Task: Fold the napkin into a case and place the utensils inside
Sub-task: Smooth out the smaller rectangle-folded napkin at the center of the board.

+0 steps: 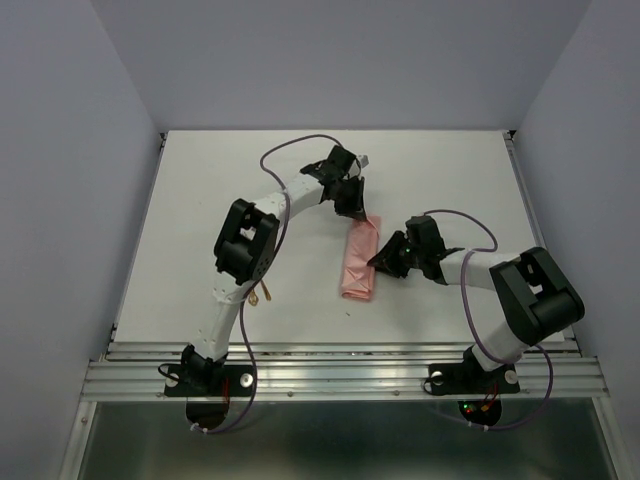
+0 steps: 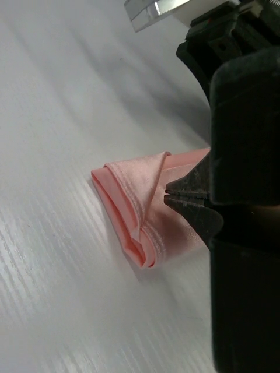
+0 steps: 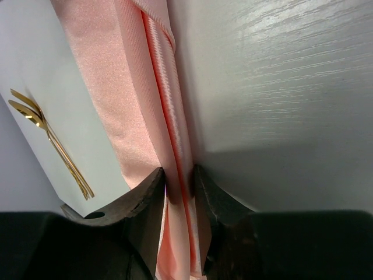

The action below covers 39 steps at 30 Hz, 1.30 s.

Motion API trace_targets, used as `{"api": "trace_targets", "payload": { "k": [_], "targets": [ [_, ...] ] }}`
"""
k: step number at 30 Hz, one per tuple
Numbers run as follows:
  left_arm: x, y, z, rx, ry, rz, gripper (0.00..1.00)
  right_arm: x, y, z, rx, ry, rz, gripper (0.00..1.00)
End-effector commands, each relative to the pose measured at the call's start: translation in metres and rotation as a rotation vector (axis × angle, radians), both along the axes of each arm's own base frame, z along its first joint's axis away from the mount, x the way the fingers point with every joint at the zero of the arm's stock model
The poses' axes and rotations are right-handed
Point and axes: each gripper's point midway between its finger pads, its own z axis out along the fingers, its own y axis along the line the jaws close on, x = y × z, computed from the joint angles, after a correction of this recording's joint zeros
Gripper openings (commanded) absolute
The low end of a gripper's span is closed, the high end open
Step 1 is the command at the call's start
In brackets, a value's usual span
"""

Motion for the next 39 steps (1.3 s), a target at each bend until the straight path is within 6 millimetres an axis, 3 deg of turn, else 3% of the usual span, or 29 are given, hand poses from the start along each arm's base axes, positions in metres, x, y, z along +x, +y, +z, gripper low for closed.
{"api": "trace_targets", "payload": {
  "k": [1, 4, 7, 11, 12, 16, 19, 21, 22, 24, 25, 28, 31, 33, 34, 35, 36, 37, 39],
  "targets": [
    [-0.003, 0.001, 0.084, -0.054, -0.138, -0.018, 0.00, -0.009, -0.008, -0.013, -0.062, 0.046, -0.008, 0.33],
    [-0.010, 0.003, 0.095, -0.066, -0.147, -0.019, 0.00, -0.011, -0.007, -0.015, -0.062, 0.053, 0.003, 0.29],
    [-0.017, 0.008, 0.097, -0.060, -0.141, -0.014, 0.00, -0.012, -0.007, -0.016, -0.063, 0.052, 0.007, 0.14],
    [-0.026, 0.019, 0.099, -0.047, -0.147, 0.010, 0.00, -0.011, -0.005, -0.012, -0.047, 0.039, 0.012, 0.03],
    [-0.030, 0.023, 0.093, -0.034, -0.136, 0.016, 0.00, -0.010, -0.004, -0.011, -0.037, 0.042, 0.001, 0.01],
    [-0.033, 0.039, 0.100, -0.001, -0.165, 0.060, 0.01, -0.004, -0.004, -0.007, 0.007, 0.041, -0.080, 0.01],
    [-0.029, 0.054, 0.103, 0.050, -0.198, 0.095, 0.09, 0.011, 0.000, -0.002, 0.045, 0.028, -0.159, 0.01],
    [-0.027, 0.060, 0.105, 0.071, -0.211, 0.106, 0.15, 0.027, 0.008, 0.010, 0.070, -0.001, -0.161, 0.12],
    [-0.026, 0.064, 0.106, 0.084, -0.216, 0.113, 0.17, 0.032, 0.011, 0.014, 0.071, -0.015, -0.146, 0.25],
    [-0.023, 0.071, 0.108, 0.123, -0.236, 0.124, 0.18, 0.039, 0.014, 0.018, 0.058, -0.019, -0.136, 0.38],
    [-0.023, 0.073, 0.109, 0.131, -0.240, 0.127, 0.18, 0.045, 0.015, 0.026, 0.051, -0.040, -0.135, 0.51],
    [-0.024, 0.079, 0.107, 0.157, -0.244, 0.142, 0.19, 0.049, 0.004, 0.036, -0.019, -0.090, -0.139, 0.67],
    [-0.028, 0.082, 0.105, 0.176, -0.245, 0.158, 0.20, 0.051, -0.024, 0.049, -0.057, -0.126, -0.174, 0.69],
    [-0.034, 0.078, 0.106, 0.193, -0.254, 0.157, 0.22, 0.045, -0.048, 0.046, -0.089, -0.112, -0.203, 0.70],
    [-0.037, 0.074, 0.105, 0.196, -0.252, 0.155, 0.24, 0.049, -0.070, 0.055, -0.102, -0.140, -0.239, 0.70],
    [-0.038, 0.072, 0.104, 0.214, -0.262, 0.164, 0.24, 0.039, -0.086, 0.044, -0.129, -0.096, -0.259, 0.70],
    [-0.050, 0.060, 0.103, 0.220, -0.261, 0.138, 0.27, 0.038, -0.097, 0.044, -0.133, -0.091, -0.273, 0.70],
    [-0.049, 0.062, 0.099, 0.271, -0.276, 0.172, 0.33, 0.037, -0.120, 0.043, -0.144, -0.083, -0.309, 0.70],
    [-0.060, 0.042, 0.101, 0.293, -0.305, 0.157, 0.37, 0.032, -0.139, 0.036, -0.163, -0.061, -0.336, 0.70]
  ]
}}
